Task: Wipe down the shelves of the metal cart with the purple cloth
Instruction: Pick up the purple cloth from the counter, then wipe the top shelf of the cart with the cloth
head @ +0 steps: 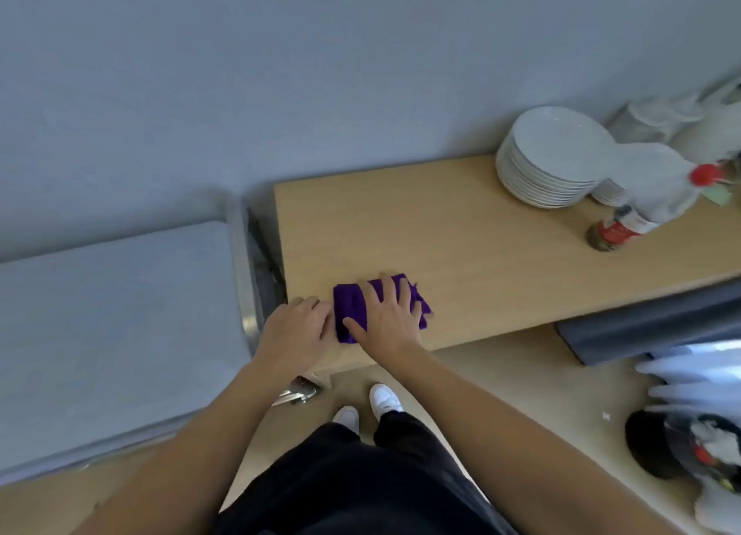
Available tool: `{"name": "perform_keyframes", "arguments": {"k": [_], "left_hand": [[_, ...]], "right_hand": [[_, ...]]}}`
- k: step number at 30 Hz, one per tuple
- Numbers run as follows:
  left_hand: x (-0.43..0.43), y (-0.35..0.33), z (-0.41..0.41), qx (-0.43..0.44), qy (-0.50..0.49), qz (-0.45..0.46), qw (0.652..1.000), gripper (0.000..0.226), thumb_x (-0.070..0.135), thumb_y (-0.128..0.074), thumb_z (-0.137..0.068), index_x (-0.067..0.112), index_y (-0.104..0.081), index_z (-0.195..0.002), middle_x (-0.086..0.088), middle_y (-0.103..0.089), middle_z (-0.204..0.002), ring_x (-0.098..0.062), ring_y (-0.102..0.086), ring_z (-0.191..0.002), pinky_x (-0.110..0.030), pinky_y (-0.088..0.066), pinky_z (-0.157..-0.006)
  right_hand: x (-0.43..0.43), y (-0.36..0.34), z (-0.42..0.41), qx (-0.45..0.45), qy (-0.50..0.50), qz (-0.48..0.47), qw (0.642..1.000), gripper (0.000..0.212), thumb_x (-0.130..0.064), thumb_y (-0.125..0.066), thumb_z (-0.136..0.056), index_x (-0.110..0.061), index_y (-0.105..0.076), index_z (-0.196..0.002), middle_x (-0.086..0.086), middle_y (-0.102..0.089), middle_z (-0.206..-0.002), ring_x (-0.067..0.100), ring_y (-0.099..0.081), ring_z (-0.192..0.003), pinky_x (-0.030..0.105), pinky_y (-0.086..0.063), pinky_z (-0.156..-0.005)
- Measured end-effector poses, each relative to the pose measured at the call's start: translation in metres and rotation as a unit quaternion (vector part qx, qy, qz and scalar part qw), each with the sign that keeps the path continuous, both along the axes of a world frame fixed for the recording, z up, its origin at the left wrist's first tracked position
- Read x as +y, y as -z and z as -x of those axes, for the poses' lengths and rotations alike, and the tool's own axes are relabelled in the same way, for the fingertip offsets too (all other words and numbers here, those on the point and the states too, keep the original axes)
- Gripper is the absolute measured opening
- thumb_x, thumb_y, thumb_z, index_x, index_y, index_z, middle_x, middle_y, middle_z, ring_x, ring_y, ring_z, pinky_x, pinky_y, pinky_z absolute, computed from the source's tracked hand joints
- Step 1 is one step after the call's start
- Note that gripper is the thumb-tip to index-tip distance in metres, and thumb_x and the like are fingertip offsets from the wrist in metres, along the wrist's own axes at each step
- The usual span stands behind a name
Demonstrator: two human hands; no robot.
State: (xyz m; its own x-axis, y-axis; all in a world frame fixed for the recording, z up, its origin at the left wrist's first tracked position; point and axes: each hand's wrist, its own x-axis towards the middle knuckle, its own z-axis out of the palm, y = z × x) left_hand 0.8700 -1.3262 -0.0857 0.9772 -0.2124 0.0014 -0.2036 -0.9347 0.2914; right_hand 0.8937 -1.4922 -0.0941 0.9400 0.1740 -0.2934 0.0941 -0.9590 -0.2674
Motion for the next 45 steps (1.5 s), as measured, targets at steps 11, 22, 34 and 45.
{"name": "perform_keyframes", "arguments": {"k": [11,22,34,45], "left_hand": [[-0.016,0.018,0.033,0.008,-0.211,0.052,0.976,0.004,0.017,-0.068,-0.083,0.016,-0.065,-0.084,0.004,-0.064,-0.078,-0.012,-0.056,-0.067,-0.023,-0.043,-0.057],[0.003,-0.009,0.106,-0.019,-0.42,0.087,0.903,0.008,0.028,-0.056,-0.091,0.023,-0.062,-0.092,0.008,-0.063,-0.086,-0.015,-0.059,-0.079,-0.034,-0.051,-0.067],[0.101,-0.013,0.245,0.008,-0.595,0.114,0.796,0.011,0.026,-0.053,-0.093,0.021,-0.063,-0.094,0.012,-0.063,-0.089,-0.009,-0.058,-0.083,-0.027,-0.047,-0.065],[0.274,-0.02,0.349,0.039,-0.573,0.083,0.815,0.015,0.029,-0.048,-0.094,0.023,-0.061,-0.093,0.01,-0.063,-0.09,-0.011,-0.059,-0.082,-0.033,-0.052,-0.069]], "right_hand": [[-0.026,0.042,-0.033,-0.094,-0.188,0.064,0.976,0.047,-0.054,-0.058,-0.087,-0.025,-0.055,-0.124,0.009,-0.059,-0.114,0.034,-0.054,-0.101,0.048,-0.051,-0.073],[0.04,-0.014,-0.021,0.001,-0.315,-0.304,0.899,0.029,-0.037,-0.059,-0.088,-0.029,-0.051,-0.115,-0.017,-0.047,-0.107,0.003,-0.053,-0.092,0.02,-0.049,-0.076],[0.209,-0.033,0.084,0.022,-0.474,-0.317,0.821,0.03,-0.038,-0.056,-0.092,-0.027,-0.049,-0.119,-0.009,-0.045,-0.11,0.009,-0.051,-0.096,0.027,-0.052,-0.079],[0.372,-0.017,0.182,0.035,-0.457,-0.283,0.842,0.031,-0.041,-0.056,-0.092,-0.03,-0.05,-0.12,-0.009,-0.046,-0.113,0.011,-0.052,-0.1,0.031,-0.053,-0.081]]}}
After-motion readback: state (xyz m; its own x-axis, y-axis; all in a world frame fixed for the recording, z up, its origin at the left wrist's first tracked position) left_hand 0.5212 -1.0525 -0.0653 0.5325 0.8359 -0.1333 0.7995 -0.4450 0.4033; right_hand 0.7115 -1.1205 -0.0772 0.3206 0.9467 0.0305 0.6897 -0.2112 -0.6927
